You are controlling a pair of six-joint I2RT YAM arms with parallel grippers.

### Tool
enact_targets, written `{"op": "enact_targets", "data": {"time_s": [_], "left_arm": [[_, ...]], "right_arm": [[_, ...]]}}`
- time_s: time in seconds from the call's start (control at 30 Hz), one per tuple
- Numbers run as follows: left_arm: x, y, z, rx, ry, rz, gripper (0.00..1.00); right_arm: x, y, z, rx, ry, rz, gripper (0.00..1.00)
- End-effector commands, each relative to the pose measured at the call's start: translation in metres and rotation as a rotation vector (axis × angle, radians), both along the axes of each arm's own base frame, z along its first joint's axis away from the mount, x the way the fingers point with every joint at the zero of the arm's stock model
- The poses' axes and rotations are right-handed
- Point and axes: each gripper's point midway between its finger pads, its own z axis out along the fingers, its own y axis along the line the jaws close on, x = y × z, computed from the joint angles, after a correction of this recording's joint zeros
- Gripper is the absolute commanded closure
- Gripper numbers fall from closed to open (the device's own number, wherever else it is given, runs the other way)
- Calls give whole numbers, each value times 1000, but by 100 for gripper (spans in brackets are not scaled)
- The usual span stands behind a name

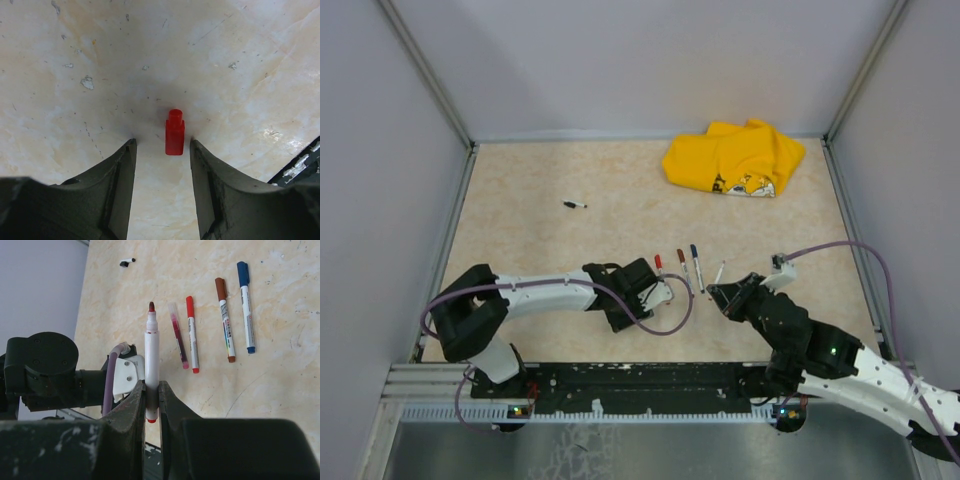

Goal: Insert the pens into the pen caps
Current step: Insert the pen cap onto the pen.

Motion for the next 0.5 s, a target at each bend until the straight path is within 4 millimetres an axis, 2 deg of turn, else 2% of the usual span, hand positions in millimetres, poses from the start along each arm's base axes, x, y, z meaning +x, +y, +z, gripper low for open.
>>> {"op": "enact_targets", "data": {"time_s": [0.0,0.47], "left_arm": [[4,5,-2,53,-11,-3,48],[32,15,9,35,-81,86,46]], "right_arm": [[3,0,13,55,-22,-26,100],[3,5,7,52,-12,-11,100]]}}
